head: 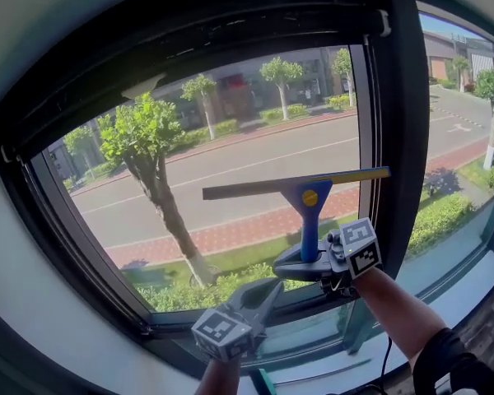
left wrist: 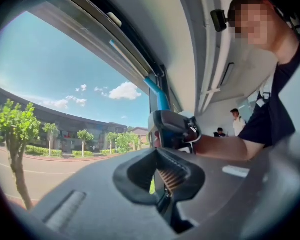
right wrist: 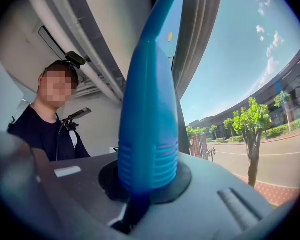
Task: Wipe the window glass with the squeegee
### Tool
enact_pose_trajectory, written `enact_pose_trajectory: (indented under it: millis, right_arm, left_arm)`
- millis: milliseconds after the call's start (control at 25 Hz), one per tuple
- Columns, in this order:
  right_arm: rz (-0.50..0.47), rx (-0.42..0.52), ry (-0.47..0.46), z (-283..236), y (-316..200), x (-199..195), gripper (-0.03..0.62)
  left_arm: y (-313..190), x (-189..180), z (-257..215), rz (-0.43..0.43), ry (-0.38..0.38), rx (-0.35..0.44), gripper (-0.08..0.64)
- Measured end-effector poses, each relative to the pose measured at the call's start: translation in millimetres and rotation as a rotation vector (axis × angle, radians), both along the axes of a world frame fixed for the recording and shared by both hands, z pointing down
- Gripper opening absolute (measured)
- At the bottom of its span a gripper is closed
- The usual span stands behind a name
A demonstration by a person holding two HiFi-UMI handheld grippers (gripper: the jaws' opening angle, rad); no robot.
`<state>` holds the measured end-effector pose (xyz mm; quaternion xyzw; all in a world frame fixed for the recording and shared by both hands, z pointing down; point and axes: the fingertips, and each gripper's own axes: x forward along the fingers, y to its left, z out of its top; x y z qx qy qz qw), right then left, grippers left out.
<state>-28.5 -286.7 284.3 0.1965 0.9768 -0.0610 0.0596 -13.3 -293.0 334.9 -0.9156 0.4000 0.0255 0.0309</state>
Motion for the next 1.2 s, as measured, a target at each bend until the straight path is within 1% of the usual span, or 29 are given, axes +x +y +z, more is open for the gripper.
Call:
enact_pose_trajectory:
  millis: [160, 280, 400, 480, 640, 720, 880, 1200]
  right_arm:
    - [-0.018, 0.055, -0.001, -52, -17, -8, 0.005]
    - [-0.028, 0.087, 0.000, -90, -31, -10, 0.005]
    - [0.009, 0.145, 0.040, -114, -48, -14, 0.005]
    - [0.031, 0.175, 0.056, -128, -56, -16, 0.005]
    - [0.003, 0.150, 0.054, -155, -68, -17, 0.005]
    - [0.017, 0.157, 0.071, -161, -78, -17, 0.005]
    - [-0.004, 0.128, 0.108, -167, -91, -16, 0.005]
    - [-0.068, 0.096, 0.080, -194, -95, -12, 0.005]
  left_arm:
    - [-19, 1, -48, -0.015, 0.004, 0.010, 0.002]
    - [-32, 1, -77, 0.023, 0.012, 0.042, 0.002]
    - [-38, -2, -99, 0.041, 0.021, 0.063, 0.002]
    - [-41, -4, -108, 0.042, 0.009, 0.075, 0.002]
    - [-43, -1, -127, 0.039, -0.003, 0.089, 0.002]
    - [-42, 2, -133, 0.033, -0.014, 0.091, 0.002]
    - [-43, 4, -137, 0.039, -0.020, 0.102, 0.002]
    - [-45, 3, -135, 0.034, -0.017, 0.098, 0.002]
